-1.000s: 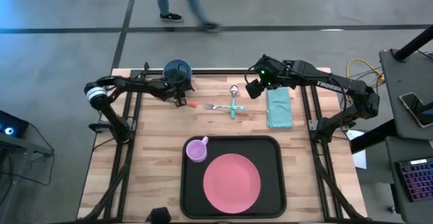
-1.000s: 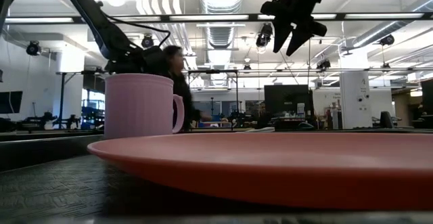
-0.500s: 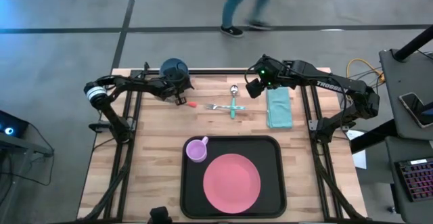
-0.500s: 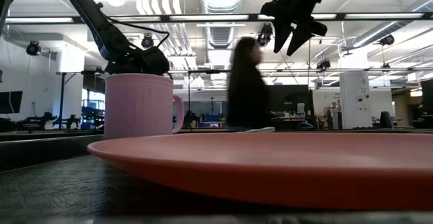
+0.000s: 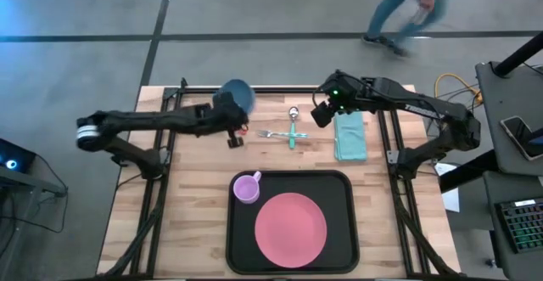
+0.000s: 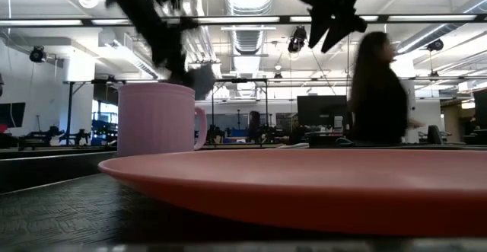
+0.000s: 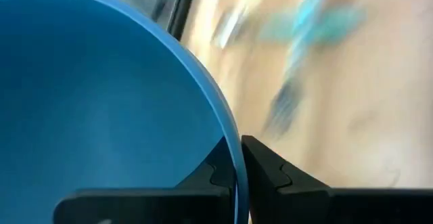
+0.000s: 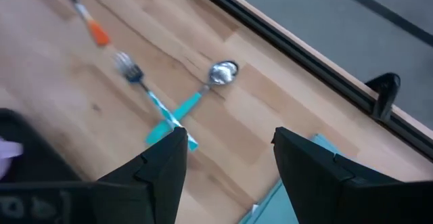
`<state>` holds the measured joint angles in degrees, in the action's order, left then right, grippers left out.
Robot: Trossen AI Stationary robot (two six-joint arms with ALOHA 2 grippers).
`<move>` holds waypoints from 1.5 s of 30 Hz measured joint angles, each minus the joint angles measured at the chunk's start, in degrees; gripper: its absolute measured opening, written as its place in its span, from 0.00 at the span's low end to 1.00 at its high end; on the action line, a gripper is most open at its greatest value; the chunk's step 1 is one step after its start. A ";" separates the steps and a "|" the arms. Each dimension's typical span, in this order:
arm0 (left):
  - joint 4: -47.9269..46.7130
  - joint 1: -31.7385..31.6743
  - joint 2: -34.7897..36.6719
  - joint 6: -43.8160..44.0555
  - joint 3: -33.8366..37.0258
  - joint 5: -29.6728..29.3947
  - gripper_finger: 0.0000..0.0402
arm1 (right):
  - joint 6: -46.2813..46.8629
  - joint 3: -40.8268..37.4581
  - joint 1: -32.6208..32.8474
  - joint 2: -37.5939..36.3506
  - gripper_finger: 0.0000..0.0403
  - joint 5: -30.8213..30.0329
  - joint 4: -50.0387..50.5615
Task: Set up tray
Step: Put the blue bowl on the pink plate to the bottom right of the purple mug
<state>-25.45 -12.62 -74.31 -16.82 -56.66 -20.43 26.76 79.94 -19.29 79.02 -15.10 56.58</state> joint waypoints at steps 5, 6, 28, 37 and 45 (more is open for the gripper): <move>-5.12 12.02 -0.09 -3.22 -9.29 2.76 0.00 | 4.31 -0.02 3.65 -5.32 0.51 -0.04 0.17; -6.87 14.40 -1.06 -4.31 -11.10 3.65 0.00 | 6.41 -0.02 4.61 -6.48 0.51 -0.04 0.15; -5.59 46.01 -35.50 -20.56 -31.61 9.47 0.00 | 51.05 -0.87 31.38 -10.65 0.51 -11.84 13.54; -18.11 45.11 -48.21 -20.59 -46.98 10.90 0.00 | 52.39 -1.27 34.03 -9.61 0.51 -11.47 13.56; -24.82 44.80 -51.55 -17.33 -51.70 14.43 0.05 | 52.61 -3.34 34.05 -9.50 0.51 -9.89 13.40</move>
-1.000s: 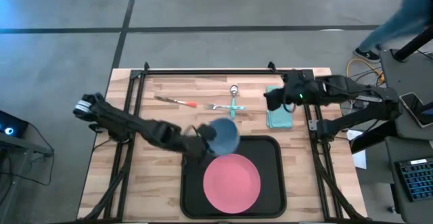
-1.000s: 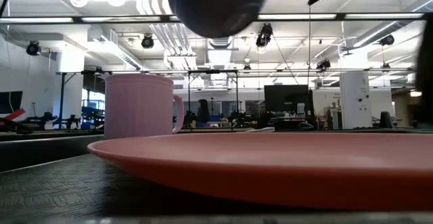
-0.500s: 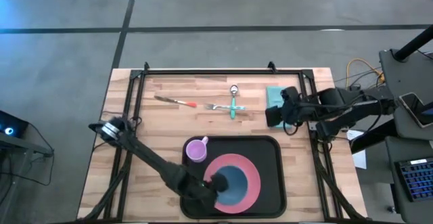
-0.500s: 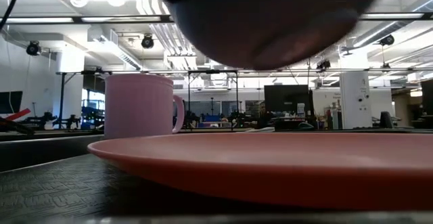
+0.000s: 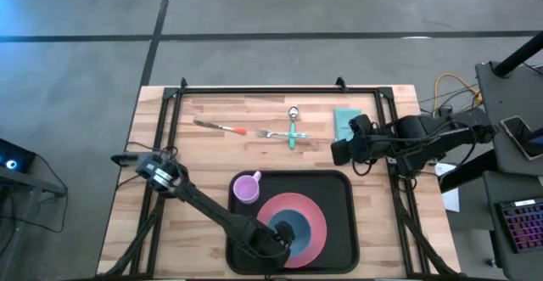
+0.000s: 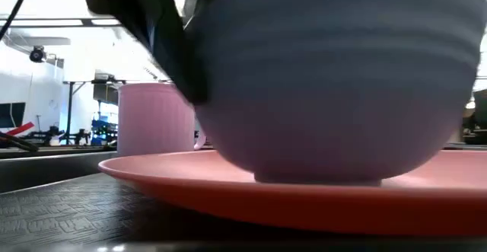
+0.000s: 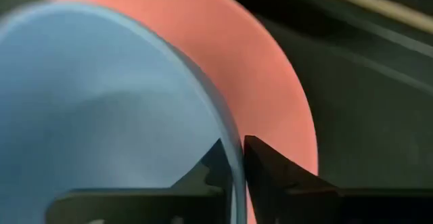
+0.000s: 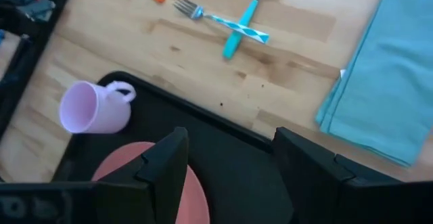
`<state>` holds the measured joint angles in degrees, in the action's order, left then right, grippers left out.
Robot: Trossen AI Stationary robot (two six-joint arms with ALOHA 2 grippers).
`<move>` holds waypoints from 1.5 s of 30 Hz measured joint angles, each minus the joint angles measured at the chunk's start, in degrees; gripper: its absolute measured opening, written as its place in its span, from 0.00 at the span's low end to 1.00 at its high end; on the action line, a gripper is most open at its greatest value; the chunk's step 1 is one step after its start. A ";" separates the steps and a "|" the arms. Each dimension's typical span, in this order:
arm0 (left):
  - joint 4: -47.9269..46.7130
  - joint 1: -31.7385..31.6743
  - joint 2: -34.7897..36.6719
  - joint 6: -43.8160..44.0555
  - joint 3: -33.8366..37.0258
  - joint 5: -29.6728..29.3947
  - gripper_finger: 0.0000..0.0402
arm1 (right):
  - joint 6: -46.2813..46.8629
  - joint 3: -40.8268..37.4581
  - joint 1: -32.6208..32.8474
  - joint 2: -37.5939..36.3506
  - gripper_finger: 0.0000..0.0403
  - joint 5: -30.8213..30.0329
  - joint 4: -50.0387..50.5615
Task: Set up tray
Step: Put the blue bowl on the pink plate to the bottom right of the purple mug, then put the blue napkin on the black tray to the right of the pink plate
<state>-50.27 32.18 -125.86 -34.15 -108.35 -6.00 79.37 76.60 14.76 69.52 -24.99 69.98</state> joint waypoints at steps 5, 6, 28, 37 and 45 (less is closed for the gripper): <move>3.42 -0.54 1.18 2.74 0.18 -0.88 0.19 | 0.16 -2.33 -0.02 0.02 0.51 0.95 -0.32; 3.37 -0.77 1.18 3.51 0.12 -1.55 0.22 | 0.18 -2.64 -0.02 0.04 0.51 1.11 -0.35; -11.62 -1.31 17.64 24.75 0.11 -14.26 0.50 | -8.83 -2.96 -6.53 0.84 0.51 6.26 -9.51; -13.79 -1.25 40.18 54.31 12.70 -20.67 0.51 | -30.07 1.91 -19.10 14.34 0.51 17.17 -23.99; -9.05 -1.48 62.65 75.41 34.89 -30.24 0.51 | -50.72 12.26 -28.47 31.34 0.51 24.48 -24.05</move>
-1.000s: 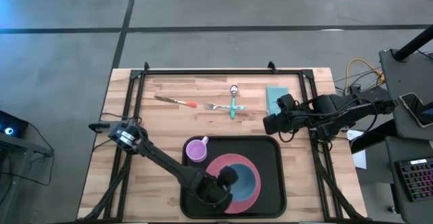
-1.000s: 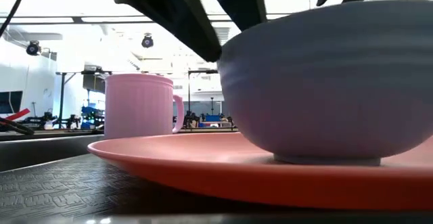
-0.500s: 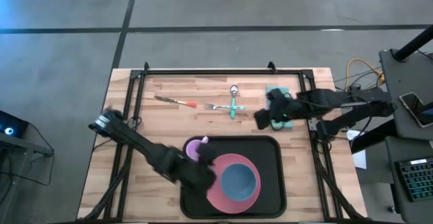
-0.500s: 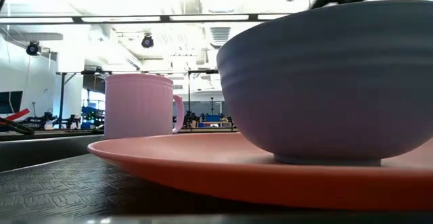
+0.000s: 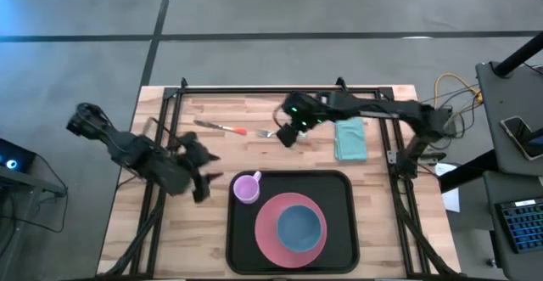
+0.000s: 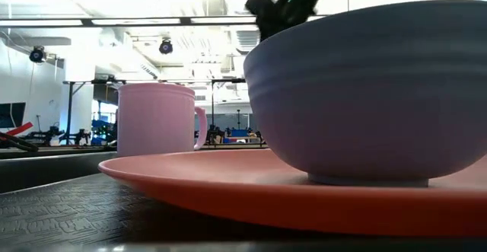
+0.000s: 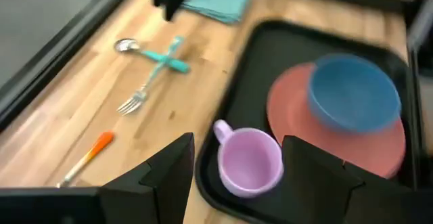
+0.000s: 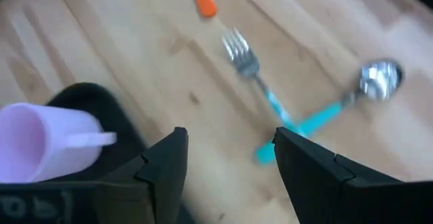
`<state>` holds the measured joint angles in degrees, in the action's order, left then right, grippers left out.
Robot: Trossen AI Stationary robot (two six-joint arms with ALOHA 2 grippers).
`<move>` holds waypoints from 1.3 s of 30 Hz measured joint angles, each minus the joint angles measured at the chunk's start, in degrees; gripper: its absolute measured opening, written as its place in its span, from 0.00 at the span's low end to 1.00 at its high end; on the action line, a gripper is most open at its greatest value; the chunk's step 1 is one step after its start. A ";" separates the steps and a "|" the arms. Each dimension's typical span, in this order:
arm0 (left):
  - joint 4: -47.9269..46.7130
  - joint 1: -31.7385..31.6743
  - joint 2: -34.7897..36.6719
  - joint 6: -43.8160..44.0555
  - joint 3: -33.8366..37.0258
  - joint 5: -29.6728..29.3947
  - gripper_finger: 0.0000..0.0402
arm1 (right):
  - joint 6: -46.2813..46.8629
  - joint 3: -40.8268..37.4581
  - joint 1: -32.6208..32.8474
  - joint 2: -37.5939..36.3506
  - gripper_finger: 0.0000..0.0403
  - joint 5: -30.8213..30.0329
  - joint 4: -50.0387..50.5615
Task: Set up tray
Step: Put the blue napkin on the black tray to the right of the pink plate
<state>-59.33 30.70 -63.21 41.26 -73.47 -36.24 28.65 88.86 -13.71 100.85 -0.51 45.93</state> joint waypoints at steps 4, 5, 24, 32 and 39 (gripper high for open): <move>1.84 -1.35 8.90 11.17 9.38 -4.49 0.51 | -10.99 7.20 -3.48 7.09 0.51 5.16 2.56; 1.87 -1.79 10.84 13.91 11.34 -4.79 0.51 | -14.09 8.90 -4.14 8.42 0.51 6.38 4.49; 11.15 -8.80 18.32 22.98 25.15 -7.25 0.51 | -10.81 -4.27 -11.01 1.49 0.51 7.87 22.84; 11.10 -12.82 21.06 15.84 25.15 -5.15 0.51 | 17.94 -28.00 -13.08 -15.88 0.51 4.30 11.39; 11.08 -13.29 22.91 13.02 25.15 -1.73 0.51 | 32.10 -39.31 -20.18 -22.40 0.51 -7.19 6.14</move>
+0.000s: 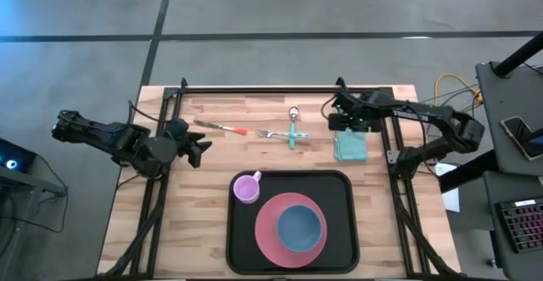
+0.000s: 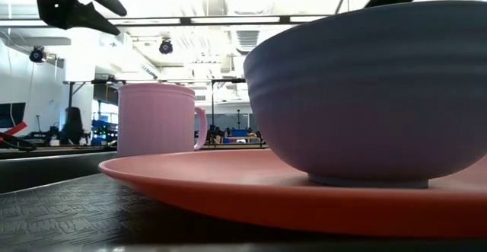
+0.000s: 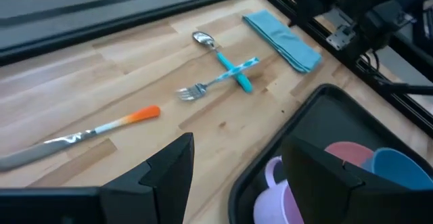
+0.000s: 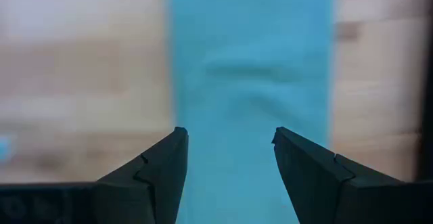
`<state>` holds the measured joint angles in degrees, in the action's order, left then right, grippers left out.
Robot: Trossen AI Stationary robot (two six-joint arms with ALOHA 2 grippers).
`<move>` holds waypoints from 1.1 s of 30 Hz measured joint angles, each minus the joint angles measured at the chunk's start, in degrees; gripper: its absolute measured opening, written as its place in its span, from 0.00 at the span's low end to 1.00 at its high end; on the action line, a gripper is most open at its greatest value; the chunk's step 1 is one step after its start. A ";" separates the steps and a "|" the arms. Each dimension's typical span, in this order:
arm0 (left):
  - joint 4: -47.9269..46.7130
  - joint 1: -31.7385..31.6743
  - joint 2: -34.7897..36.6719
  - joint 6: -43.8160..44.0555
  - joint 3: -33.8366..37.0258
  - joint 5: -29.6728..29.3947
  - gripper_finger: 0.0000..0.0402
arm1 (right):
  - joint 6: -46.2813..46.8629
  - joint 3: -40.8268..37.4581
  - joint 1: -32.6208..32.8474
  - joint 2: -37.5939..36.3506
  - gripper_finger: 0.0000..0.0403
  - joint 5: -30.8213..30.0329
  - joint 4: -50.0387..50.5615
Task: Set up tray
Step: Put the blue napkin on the black tray to the right of the pink plate
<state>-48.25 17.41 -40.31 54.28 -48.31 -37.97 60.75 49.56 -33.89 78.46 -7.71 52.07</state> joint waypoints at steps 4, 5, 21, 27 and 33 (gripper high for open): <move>0.02 0.00 0.14 0.00 0.00 1.81 0.51 | -0.53 -3.17 -6.44 0.35 0.51 -1.76 -0.40; 0.02 0.00 0.11 0.00 0.00 2.05 0.51 | -1.08 -3.78 -8.10 0.73 0.51 -1.89 -1.09; 0.02 0.00 -0.27 2.32 0.00 2.50 0.51 | -14.92 -5.69 -22.30 13.46 0.51 2.34 -13.86; 0.02 -0.23 -0.27 2.39 0.00 2.45 0.51 | -18.21 -5.25 -23.01 15.27 0.51 5.56 -14.34; 0.03 -1.40 -0.25 2.42 0.67 1.85 0.51 | -17.90 -5.86 -22.57 12.86 0.42 7.77 -16.28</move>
<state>-48.22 16.01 -40.56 56.70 -47.65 -36.12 42.85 43.70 -56.47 91.32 0.06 35.80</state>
